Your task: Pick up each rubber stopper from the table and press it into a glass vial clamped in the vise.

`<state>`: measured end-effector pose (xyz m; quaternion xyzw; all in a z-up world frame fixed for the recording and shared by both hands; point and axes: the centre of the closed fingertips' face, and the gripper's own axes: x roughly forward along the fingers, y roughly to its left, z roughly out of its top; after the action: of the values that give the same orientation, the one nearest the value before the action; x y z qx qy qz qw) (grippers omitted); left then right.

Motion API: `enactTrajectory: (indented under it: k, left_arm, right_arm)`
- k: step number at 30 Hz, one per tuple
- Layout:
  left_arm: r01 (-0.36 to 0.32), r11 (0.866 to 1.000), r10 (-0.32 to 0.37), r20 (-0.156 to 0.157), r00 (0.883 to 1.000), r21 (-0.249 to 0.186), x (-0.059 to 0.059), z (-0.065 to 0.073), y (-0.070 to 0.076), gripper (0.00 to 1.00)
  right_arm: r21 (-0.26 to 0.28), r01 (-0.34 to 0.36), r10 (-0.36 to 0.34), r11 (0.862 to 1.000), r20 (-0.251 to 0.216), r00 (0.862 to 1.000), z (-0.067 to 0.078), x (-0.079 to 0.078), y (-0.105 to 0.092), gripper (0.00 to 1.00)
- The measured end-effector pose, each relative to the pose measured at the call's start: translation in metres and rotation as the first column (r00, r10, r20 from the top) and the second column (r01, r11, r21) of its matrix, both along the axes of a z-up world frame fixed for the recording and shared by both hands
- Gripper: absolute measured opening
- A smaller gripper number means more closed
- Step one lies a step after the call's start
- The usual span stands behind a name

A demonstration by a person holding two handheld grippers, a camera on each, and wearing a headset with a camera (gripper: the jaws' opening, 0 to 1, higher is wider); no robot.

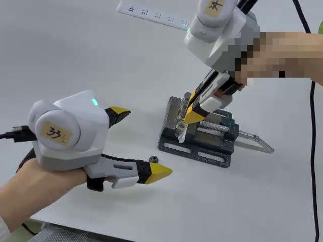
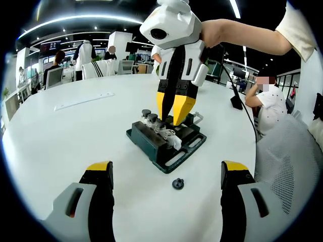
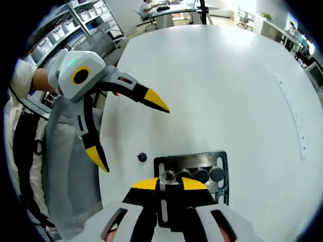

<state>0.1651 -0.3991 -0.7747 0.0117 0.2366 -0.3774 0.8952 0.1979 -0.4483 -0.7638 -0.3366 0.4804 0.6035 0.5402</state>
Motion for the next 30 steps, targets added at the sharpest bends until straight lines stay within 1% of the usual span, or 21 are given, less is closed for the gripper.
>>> enactTrajectory:
  k: [1, 2, 3, 4, 5, 6, 8, 11, 12, 13, 14, 15, 17, 18, 19, 20, 22, 23, 25, 26, 30]
  left_arm:
    - [0.001, 1.000, -0.001, 0.000, 1.000, 0.000, 0.000, 0.000, 0.000, 0.87]
    - [0.002, 1.000, -0.002, -0.001, 1.000, 0.000, 0.000, 0.000, -0.001, 0.87]
    - [0.004, 1.000, -0.004, 0.000, 1.000, 0.002, 0.000, 0.001, -0.001, 0.87]
    - [0.005, 1.000, -0.005, 0.000, 1.000, 0.003, 0.000, 0.001, -0.002, 0.87]
    - [0.006, 1.000, -0.006, -0.001, 1.000, 0.003, -0.001, 0.002, -0.002, 0.87]
    - [0.009, 1.000, -0.009, -0.001, 1.000, 0.004, -0.001, 0.002, -0.003, 0.87]
    - [0.011, 1.000, -0.011, -0.001, 1.000, 0.006, -0.001, 0.003, -0.003, 0.87]
    - [0.016, 1.000, -0.016, -0.002, 1.000, 0.009, 0.000, 0.002, -0.004, 0.87]
    - [0.017, 1.000, -0.017, -0.006, 1.000, 0.010, -0.001, 0.001, -0.004, 0.87]
    - [0.019, 1.000, -0.019, -0.006, 1.000, 0.010, 0.000, 0.001, -0.004, 0.87]
    - [0.020, 1.000, -0.020, -0.006, 1.000, 0.011, -0.001, 0.001, -0.005, 0.87]
    - [0.022, 1.000, -0.022, -0.009, 1.000, 0.012, -0.001, 0.000, -0.005, 0.87]
    - [0.023, 1.000, -0.023, -0.012, 1.000, 0.010, -0.001, 0.000, -0.005, 0.87]
    - [0.023, 1.000, -0.023, -0.016, 1.000, 0.008, -0.001, -0.001, -0.006, 0.87]
    - [0.024, 1.000, -0.024, -0.018, 1.000, 0.008, -0.001, -0.001, -0.006, 0.87]
    - [0.025, 1.000, -0.025, -0.018, 1.000, 0.010, -0.001, -0.001, -0.006, 0.87]
    - [0.023, 1.000, -0.023, -0.022, 0.999, 0.004, -0.001, -0.001, -0.006, 0.87]
    - [0.023, 1.000, -0.022, -0.023, 0.999, 0.004, -0.001, -0.001, -0.006, 0.87]
    - [0.024, 1.000, -0.024, -0.024, 0.999, 0.006, -0.001, -0.001, -0.007, 0.87]
    - [0.026, 1.000, -0.026, -0.025, 0.999, 0.006, -0.001, -0.001, -0.007, 0.87]
    - [0.030, 1.000, -0.030, -0.029, 0.999, 0.007, -0.001, -0.001, -0.008, 0.86]
  right_arm:
    - [0.040, -0.010, 0.010, 0.999, -0.014, 1.000, 0.002, -0.004, 0.001, 0.13]
    - [0.063, 0.016, -0.015, 0.998, -0.017, 1.000, 0.002, -0.003, 0.003, 0.12]
    - [0.082, 0.059, -0.058, 0.995, -0.015, 0.998, 0.002, 0.002, 0.004, 0.12]
    - [0.107, 0.034, -0.035, 0.994, -0.001, 0.999, 0.001, 0.006, 0.005, 0.13]
    - [0.131, 0.037, -0.039, 0.991, 0.012, 0.999, 0.002, 0.008, 0.006, 0.14]
    - [0.138, 0.066, -0.068, 0.988, 0.012, 0.998, 0.004, 0.000, 0.002, 0.15]
    - [0.191, 0.087, -0.093, 0.978, 0.021, 0.995, 0.005, 0.002, 0.003, 0.18]
    - [0.219, 0.091, -0.104, 0.971, 0.046, 0.994, 0.006, -0.001, -0.001, 0.23]
    - [0.239, 0.090, -0.106, 0.967, 0.053, 0.993, 0.007, -0.003, -0.001, 0.26]
    - [0.264, 0.106, -0.126, 0.959, 0.059, 0.990, 0.008, -0.003, -0.001, 0.29]
    - [0.274, 0.108, -0.129, 0.956, 0.059, 0.990, 0.009, -0.004, -0.002, 0.31]
    - [0.295, 0.122, -0.146, 0.948, 0.061, 0.987, 0.010, -0.004, -0.001, 0.33]
    - [0.316, 0.117, -0.147, 0.941, 0.072, 0.987, 0.012, -0.008, -0.002, 0.39]
    - [0.333, 0.124, -0.157, 0.935, 0.076, 0.985, 0.013, -0.008, -0.003, 0.45]
    - [0.331, 0.129, -0.162, 0.935, 0.074, 0.984, 0.012, -0.010, -0.005, 0.49]
    - [0.347, 0.129, -0.168, 0.929, 0.084, 0.982, 0.013, -0.014, -0.006, 0.52]
    - [0.357, 0.140, -0.183, 0.923, 0.089, 0.979, 0.013, -0.015, -0.009, 0.57]
    - [0.377, 0.154, -0.202, 0.913, 0.091, 0.975, 0.013, -0.015, -0.010, 0.61]
    - [0.394, 0.167, -0.220, 0.904, 0.092, 0.971, 0.014, -0.015, -0.013, 0.67]
    - [0.407, 0.180, -0.236, 0.896, 0.092, 0.967, 0.014, -0.015, -0.015, 0.68]
    - [0.427, 0.210, -0.272, 0.879, 0.089, 0.958, 0.011, -0.019, -0.022, 0.78]
